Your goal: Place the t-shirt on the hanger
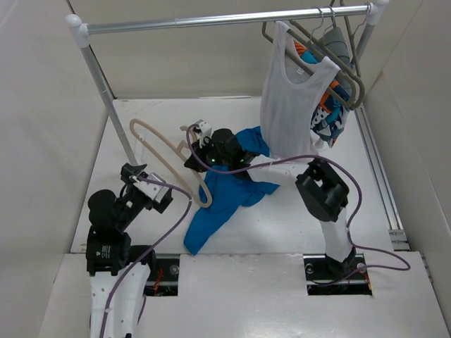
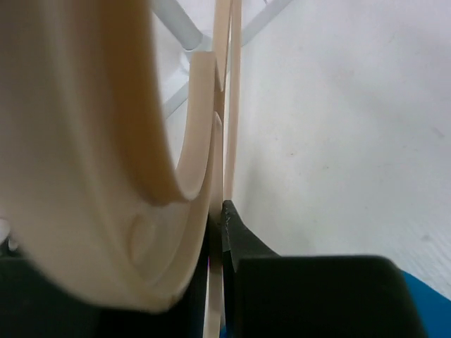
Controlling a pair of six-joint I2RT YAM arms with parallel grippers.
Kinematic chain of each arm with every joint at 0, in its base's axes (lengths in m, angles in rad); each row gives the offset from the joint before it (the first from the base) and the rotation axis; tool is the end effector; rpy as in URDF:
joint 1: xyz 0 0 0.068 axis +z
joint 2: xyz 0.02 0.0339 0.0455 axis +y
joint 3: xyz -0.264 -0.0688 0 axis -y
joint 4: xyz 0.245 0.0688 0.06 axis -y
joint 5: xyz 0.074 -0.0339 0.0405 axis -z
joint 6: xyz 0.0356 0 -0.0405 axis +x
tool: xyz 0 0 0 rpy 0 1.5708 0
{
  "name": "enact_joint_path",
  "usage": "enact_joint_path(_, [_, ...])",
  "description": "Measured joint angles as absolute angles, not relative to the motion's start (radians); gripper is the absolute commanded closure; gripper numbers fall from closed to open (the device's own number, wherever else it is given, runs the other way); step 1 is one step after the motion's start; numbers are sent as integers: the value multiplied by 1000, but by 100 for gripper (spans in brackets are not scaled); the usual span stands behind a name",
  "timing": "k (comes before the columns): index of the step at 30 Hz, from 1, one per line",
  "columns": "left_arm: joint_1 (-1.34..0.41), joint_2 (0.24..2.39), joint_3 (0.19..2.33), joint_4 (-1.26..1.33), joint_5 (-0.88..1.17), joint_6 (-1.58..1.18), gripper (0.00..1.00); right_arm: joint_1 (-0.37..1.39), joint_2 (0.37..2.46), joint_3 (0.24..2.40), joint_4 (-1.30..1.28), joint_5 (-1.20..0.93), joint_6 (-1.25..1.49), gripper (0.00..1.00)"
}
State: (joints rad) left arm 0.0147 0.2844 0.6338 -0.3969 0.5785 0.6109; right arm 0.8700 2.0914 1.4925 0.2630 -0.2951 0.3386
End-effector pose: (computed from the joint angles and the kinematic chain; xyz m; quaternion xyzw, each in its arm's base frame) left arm 0.0802 -0.0183 0.3229 0.3919 0.6052 0.0071 0.6929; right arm 0.3077 0.3808 0.2183 -0.2939 0.7558 0.4240 0.4031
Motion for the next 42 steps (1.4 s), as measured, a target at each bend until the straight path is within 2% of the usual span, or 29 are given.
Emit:
enact_joint_path(5, [15,380,730,-363,595,447,0,846,1924,1407,280,-355,209,100])
enact_joint_path(9, [15,405,766,-339,631,369,7,838,1803,1393,318,-396,128,100])
enact_joint_path(10, [15,407,773,-336,639,357,14,835,1782,1393,331,-404,116,100])
enact_joint_path(14, [15,421,797,-326,683,338,31,814,1712,1389,376,-435,68,100])
enact_joint_path(19, [15,503,825,-407,715,410,31,747,1559,1288,289,-411,-34,100])
enact_joint_path(22, [15,624,830,-491,724,474,31,689,1394,1162,149,-343,-104,100])
enact_joint_path(25, [13,735,830,-554,733,548,27,624,1215,1036,5,-260,-162,100])
enact_joint_path(29, [-18,848,830,-558,680,638,25,568,1053,977,-210,-153,-223,100])
enact_joint_path(32, [-139,976,857,-549,575,659,23,555,1000,965,-308,-112,-249,100])
enact_joint_path(36, [-365,1205,911,-476,475,634,13,538,981,933,-394,-90,-267,100])
enact_joint_path(42, [-459,1467,970,-358,431,550,12,524,981,912,-468,-57,-277,100])
